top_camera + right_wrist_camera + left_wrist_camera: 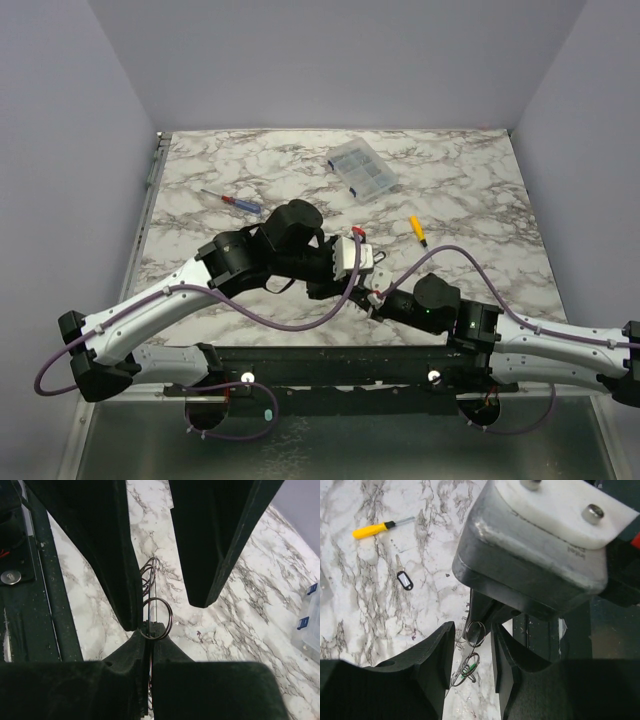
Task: Put the keys on the keyring
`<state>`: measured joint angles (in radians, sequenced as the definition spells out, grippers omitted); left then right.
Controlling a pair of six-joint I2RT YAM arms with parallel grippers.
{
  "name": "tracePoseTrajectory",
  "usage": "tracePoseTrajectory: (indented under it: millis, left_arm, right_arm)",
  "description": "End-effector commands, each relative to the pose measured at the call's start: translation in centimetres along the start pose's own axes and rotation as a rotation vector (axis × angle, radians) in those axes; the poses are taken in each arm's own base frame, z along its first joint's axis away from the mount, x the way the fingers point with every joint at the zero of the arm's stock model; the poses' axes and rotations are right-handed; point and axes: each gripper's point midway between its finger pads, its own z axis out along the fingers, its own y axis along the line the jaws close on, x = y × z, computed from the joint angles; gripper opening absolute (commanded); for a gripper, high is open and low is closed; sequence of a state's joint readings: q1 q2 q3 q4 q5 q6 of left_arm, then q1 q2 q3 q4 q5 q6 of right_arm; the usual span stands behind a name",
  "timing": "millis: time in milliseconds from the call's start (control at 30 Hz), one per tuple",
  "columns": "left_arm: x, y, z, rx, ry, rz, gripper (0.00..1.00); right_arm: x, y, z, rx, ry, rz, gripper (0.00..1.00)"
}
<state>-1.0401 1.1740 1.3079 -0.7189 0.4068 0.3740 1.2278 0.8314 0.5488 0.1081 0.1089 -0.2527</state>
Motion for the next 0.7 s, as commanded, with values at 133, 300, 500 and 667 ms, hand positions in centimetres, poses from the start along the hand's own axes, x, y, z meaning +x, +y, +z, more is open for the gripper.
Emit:
tracePoseTrajectory:
  millis: [133,300,500,667]
  left_arm:
    - [0.4,-0.5,0.0,0.023,0.05,-0.078,0.4]
    - [0.7,0.1,0.2,0.0,0.063,-0.079,0.4]
    - [1.2,0.6,0.5,-0.024,0.081,-0.081,0.5]
    - [1.8,0.7,0.9,-0.025,0.101,-0.089,0.49]
  right_arm:
    - [-1.7,-0.9,-0.2,0.055,-0.015,-0.037,0.01]
    - [-1.7,-0.6,-0.2,0.052,-0.011,-0.043,0.01]
    - [-1.8,-0.4,-0.3,0.052,-0.007,-0.051,0.01]
    - [-2.1,-0.4,-0.4,0.056,-0.017,-0.052,0.01]
